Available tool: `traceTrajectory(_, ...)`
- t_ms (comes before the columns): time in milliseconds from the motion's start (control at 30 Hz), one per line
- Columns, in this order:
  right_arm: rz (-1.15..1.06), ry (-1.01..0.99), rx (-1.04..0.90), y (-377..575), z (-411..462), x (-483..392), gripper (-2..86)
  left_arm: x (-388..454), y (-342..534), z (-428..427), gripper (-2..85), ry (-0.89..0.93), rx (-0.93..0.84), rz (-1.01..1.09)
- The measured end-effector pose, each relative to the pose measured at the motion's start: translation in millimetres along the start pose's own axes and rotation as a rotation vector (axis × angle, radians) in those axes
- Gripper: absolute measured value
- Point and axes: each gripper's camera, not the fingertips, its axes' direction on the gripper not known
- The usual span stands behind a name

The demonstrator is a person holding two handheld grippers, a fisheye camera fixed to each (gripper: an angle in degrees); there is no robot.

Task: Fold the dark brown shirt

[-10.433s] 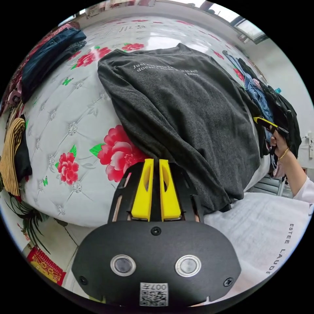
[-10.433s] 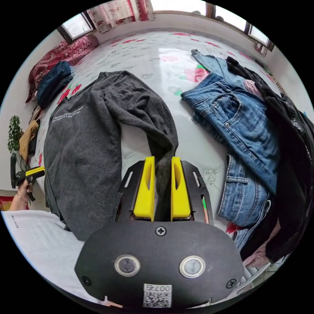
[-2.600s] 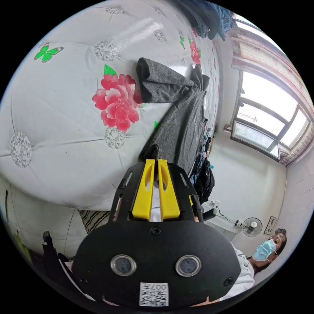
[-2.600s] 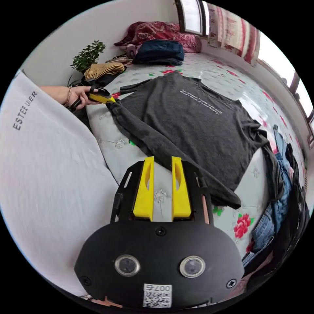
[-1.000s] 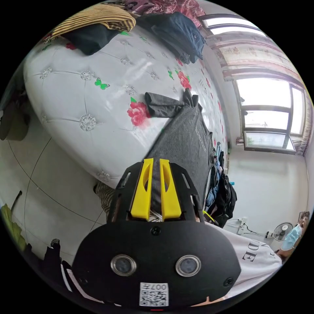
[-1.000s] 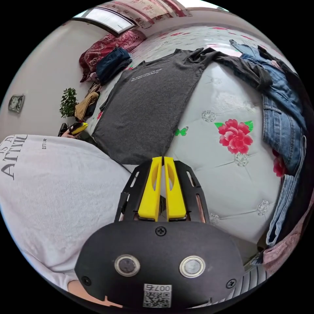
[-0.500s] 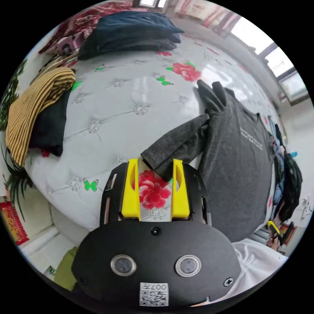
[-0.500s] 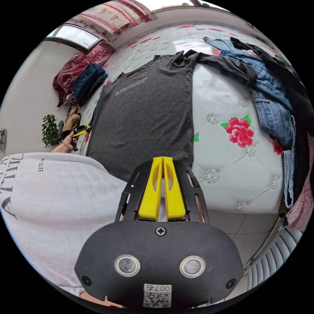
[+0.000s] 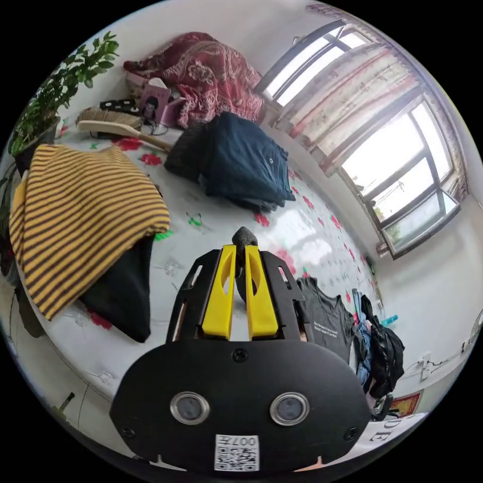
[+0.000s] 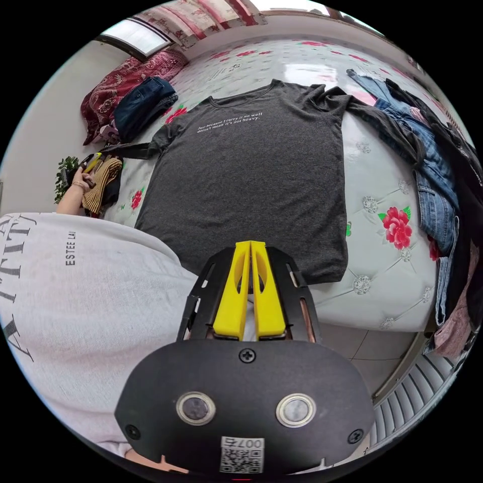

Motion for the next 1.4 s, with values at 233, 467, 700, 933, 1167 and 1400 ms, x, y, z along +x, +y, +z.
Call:
traceTrajectory(233,-0.024,-0.023,-0.013,-16.1,-1.0,-6.4,-0.3,-46.2,3.8,-8.1,1.7,0.065,0.093,-0.27)
traceTrajectory(467,-0.058,-0.011,0.014,-22.9,-11.5,-5.9,-0.3,107.2,-6.3,-37.5,2.3,0.408,0.075,0.203)
traceTrajectory(700,0.05,-0.075,0.112,-19.7,-27.0,24.0,-0.2,350.5,173.4,-20.4,8.4,0.93,-0.438,0.91)
traceTrajectory(933,0.15,-0.139,0.196,-8.8,-38.7,58.0,0.3,323.7,265.2,50.4,12.4,0.609,-0.735,0.862)
traceTrajectory(1167,0.017,-0.118,0.098,-54.6,-10.6,32.6,3.9,289.0,219.1,87.5,10.8,0.227,-0.693,0.835)
traceTrajectory(1400,-0.307,0.076,-0.028,-81.0,31.5,-62.0,5.5,316.1,205.8,150.0,10.7,0.143,-0.747,0.773)
